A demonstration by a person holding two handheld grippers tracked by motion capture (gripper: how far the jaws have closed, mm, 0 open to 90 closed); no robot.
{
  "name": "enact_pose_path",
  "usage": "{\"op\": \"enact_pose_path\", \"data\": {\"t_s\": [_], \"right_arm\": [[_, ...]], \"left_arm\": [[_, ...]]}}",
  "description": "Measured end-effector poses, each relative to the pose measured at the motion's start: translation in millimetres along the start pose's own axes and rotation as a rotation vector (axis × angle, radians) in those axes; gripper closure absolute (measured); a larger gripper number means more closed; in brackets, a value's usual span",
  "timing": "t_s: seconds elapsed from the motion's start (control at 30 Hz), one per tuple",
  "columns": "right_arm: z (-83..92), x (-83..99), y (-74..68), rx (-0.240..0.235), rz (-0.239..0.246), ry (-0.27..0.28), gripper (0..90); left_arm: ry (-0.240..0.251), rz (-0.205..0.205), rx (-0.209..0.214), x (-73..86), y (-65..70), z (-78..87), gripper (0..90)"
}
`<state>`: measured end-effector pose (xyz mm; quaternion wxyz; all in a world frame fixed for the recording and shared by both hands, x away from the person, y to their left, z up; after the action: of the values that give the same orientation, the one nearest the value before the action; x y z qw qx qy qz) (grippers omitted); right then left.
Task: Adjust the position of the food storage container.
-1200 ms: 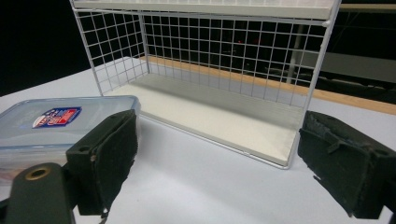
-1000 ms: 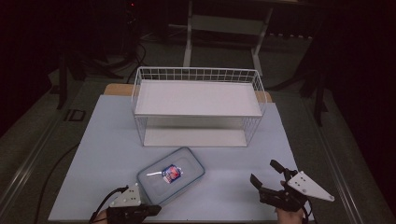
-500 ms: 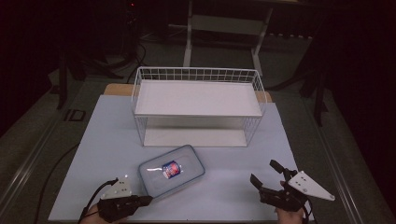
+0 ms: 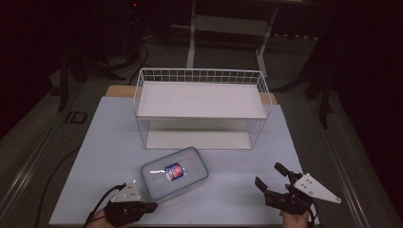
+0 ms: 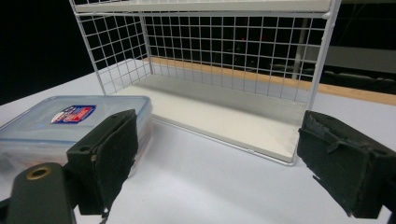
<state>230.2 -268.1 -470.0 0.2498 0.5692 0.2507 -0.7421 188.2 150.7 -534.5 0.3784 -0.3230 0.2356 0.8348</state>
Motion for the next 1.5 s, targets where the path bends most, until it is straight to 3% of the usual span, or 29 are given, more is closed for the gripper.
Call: {"op": "enact_pose_path", "data": {"t_s": [0.2,0.3,0.43,0.47,0.53,0.63,0.7,0.73,0.77,0.8,0.83,1.0,1.27,1.43,1.5], "right_arm": [[-0.3,-0.6,-1.0,-0.002,0.006,0.006,12.2],[-0.5,-0.2,-0.9,-0.002,0.005,0.002,12.2],[0.1,-0.5,-0.9,-0.004,0.001,0.005,12.2],[0.1,-0.3,-0.9,-0.003,0.003,0.004,12.2],[0.0,0.0,-1.1,-0.006,-0.002,0.002,12.2],[0.0,-0.2,-1.2,-0.006,0.003,0.003,12.2],[0.6,-0.6,-1.3,-0.005,0.001,0.006,12.2],[0.8,-0.7,-1.0,-0.006,0.000,0.008,12.2],[0.8,-0.7,-1.0,-0.006,0.000,0.008,12.2],[0.6,-0.4,-0.7,-0.005,-0.002,0.004,12.2],[0.6,-0.4,-0.7,-0.005,-0.002,0.004,12.2],[-0.2,-0.7,-1.8,-0.014,0.006,0.004,13.1],[-0.7,0.3,-2.2,-0.022,0.006,-0.004,13.3],[-1.2,0.5,-3.2,-0.026,0.009,-0.006,13.3],[-0.9,0.4,-2.9,-0.025,0.012,-0.003,13.3]], "left_arm": [[0.007,0.041,-0.041,-1.5,-15.5,0.3,89.0],[0.005,0.037,-0.055,-3.3,-19.2,-0.2,89.0],[0.016,0.061,-0.081,-6.5,-29.0,-1.8,89.1],[0.015,0.068,-0.108,-7.8,-32.9,-0.9,89.1],[0.019,0.083,-0.117,-8.1,-37.8,1.2,89.0],[0.021,0.078,-0.126,-6.6,-42.6,5.5,89.0],[0.032,0.098,-0.140,-4.7,-49.1,10.1,89.0],[0.046,0.125,-0.159,-3.6,-59.6,15.0,89.0],[0.046,0.125,-0.159,-3.6,-59.6,15.0,89.0],[0.048,0.145,-0.181,-4.0,-70.5,16.2,89.0],[0.048,0.145,-0.181,-4.0,-70.5,16.2,89.0],[0.050,0.180,-0.238,-11.1,-96.9,4.2,89.0],[0.041,0.179,-0.251,-21.5,-106.3,-10.9,89.0],[0.046,0.167,-0.257,-28.5,-105.4,-18.6,89.0],[0.053,0.180,-0.251,-32.5,-105.3,-22.9,89.0]]}}
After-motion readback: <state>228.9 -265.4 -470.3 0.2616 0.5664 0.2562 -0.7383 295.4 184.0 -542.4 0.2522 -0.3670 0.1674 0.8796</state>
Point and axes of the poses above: each handheld gripper's, and its own axes: z roughly backward along the jaws, x roughly out of its underside, y roughly to its right, the point moved 4 cm from there along -z, roughly forward along the jaws, and after that the axes turned 5 degrees about -x, right-handed, at the moved point
